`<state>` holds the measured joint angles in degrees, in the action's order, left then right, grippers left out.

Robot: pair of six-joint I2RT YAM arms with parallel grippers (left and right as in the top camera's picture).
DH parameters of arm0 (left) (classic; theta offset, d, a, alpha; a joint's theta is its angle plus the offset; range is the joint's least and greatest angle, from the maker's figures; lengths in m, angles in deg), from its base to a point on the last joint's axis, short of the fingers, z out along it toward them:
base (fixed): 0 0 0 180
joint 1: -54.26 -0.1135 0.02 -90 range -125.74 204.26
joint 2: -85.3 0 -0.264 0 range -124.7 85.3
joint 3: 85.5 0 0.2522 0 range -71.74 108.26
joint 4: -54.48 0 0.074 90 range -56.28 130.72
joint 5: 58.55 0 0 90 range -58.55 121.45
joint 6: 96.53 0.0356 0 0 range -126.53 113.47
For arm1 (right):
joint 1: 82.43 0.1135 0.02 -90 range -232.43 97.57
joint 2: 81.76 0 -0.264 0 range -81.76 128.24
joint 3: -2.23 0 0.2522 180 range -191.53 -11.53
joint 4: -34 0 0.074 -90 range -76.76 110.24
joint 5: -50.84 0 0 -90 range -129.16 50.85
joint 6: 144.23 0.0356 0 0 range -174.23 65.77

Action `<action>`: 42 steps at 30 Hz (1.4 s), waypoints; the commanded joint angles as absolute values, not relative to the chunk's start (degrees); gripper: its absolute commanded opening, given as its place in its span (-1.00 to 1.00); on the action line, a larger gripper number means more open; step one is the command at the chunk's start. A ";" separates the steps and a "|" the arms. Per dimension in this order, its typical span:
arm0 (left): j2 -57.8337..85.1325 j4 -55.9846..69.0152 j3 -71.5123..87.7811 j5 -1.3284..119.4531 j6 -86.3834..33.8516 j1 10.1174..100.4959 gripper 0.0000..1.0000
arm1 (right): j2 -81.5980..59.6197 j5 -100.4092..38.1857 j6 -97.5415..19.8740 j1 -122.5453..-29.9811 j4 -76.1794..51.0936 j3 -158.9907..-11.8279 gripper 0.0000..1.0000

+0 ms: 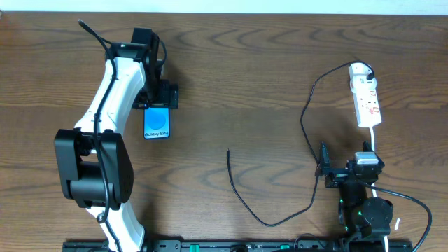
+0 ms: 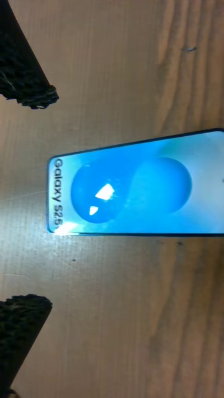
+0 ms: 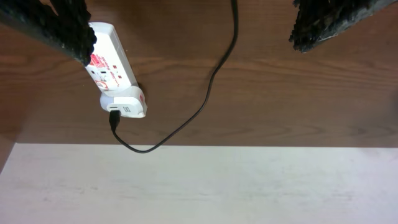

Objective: Plug charger to phone and switch on socket
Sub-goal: 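Lower the open left gripper down onto the phone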

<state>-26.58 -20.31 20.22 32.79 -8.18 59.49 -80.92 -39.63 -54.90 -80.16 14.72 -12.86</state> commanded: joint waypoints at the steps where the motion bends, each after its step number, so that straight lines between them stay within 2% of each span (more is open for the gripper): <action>1: -26.80 -19.24 21.51 32.48 -9.25 59.32 0.96 | -81.38 -40.08 -55.58 -79.92 14.68 -12.46 0.99; 42: -32.09 -12.71 18.76 32.24 -9.38 58.51 0.96 | -81.38 -40.08 -55.58 -79.92 14.68 -12.46 0.99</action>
